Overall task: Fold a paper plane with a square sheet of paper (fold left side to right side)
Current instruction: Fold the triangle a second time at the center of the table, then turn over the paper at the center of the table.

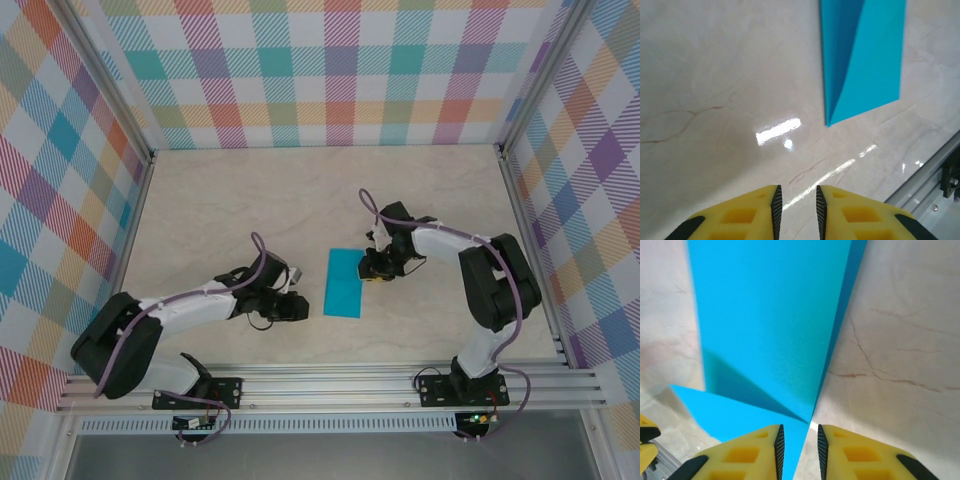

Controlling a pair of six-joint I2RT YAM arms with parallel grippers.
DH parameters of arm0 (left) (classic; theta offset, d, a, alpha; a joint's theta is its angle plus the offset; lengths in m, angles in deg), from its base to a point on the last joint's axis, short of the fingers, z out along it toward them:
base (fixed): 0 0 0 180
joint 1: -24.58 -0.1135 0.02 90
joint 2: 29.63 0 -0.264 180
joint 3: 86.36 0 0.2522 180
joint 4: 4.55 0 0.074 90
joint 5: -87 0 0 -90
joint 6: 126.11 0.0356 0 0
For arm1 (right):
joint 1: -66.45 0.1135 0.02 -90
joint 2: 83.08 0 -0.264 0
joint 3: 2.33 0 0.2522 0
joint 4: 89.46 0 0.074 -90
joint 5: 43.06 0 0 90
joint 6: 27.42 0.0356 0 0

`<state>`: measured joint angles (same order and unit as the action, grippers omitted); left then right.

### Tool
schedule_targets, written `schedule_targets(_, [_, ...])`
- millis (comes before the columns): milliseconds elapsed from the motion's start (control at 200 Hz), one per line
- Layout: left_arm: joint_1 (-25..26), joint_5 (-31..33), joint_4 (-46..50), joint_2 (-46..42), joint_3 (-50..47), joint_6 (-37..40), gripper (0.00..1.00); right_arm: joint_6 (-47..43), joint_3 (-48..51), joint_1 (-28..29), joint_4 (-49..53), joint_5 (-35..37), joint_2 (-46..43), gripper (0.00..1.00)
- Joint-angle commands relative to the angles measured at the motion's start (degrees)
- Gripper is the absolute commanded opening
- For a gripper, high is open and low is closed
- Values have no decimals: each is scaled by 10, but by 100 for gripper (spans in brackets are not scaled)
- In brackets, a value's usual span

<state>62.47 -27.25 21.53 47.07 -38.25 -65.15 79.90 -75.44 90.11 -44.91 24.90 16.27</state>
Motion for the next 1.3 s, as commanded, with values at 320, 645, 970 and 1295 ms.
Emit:
schedule_targets(320, [-22,-26,-46,81,113,47,50,31,124,-33,-84,-25,-157,60])
schedule_targets(645, [-22,-78,-98,208,174,43,50,87,202,-33,-176,-100,-183,73])
schedule_targets(970, [-22,-81,-91,262,219,45,20,107,209,-32,-214,-129,-161,82])
schedule_targets(1295, [-23,-34,-65,214,197,55,9,127,194,-28,-258,-179,-118,83])
